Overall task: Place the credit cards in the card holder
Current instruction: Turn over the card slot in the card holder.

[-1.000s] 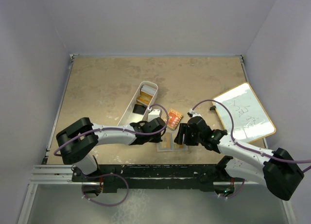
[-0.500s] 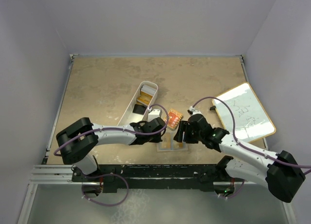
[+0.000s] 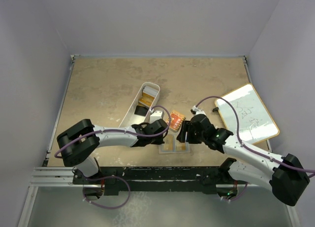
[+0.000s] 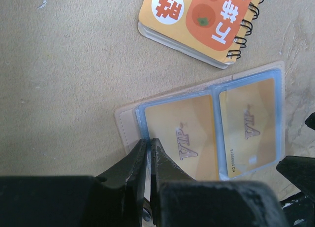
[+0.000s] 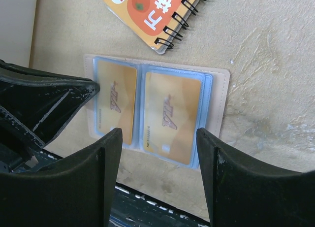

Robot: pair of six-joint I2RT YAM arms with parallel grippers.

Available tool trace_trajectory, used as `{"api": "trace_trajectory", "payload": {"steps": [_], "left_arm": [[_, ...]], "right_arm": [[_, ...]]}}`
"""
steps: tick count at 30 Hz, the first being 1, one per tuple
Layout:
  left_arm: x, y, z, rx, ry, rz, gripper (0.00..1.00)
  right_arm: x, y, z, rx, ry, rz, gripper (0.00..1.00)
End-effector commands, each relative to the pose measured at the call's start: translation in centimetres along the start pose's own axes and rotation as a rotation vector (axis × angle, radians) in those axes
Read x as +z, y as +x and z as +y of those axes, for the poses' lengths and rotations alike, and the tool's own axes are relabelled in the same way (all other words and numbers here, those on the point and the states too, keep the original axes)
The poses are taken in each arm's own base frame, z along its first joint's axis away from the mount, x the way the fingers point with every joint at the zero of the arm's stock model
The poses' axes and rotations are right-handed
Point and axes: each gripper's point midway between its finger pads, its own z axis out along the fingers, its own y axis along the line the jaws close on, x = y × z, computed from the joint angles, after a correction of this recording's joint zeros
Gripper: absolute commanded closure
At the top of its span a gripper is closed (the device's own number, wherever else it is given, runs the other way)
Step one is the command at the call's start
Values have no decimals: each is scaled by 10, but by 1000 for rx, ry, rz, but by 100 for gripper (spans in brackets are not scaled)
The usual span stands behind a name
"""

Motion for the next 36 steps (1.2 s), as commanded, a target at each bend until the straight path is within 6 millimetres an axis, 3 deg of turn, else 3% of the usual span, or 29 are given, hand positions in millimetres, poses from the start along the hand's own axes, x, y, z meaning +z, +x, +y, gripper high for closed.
{"api": "trace_trajectory", "payload": {"steps": [1, 23, 27, 36], "left_arm": [[-5, -8, -6, -17, 25, -34, 96], [-4, -8, -8, -10, 33, -31, 96], [-4, -7, -6, -8, 29, -30, 96], [-1, -3, -3, -3, 20, -25, 97]], "right_arm": [[2, -10, 11, 1, -29, -22, 36], [29, 16, -9, 6, 23, 44, 37], [30, 17, -2, 13, -12, 55, 36], [22, 9, 37, 111, -251, 14, 36]]}}
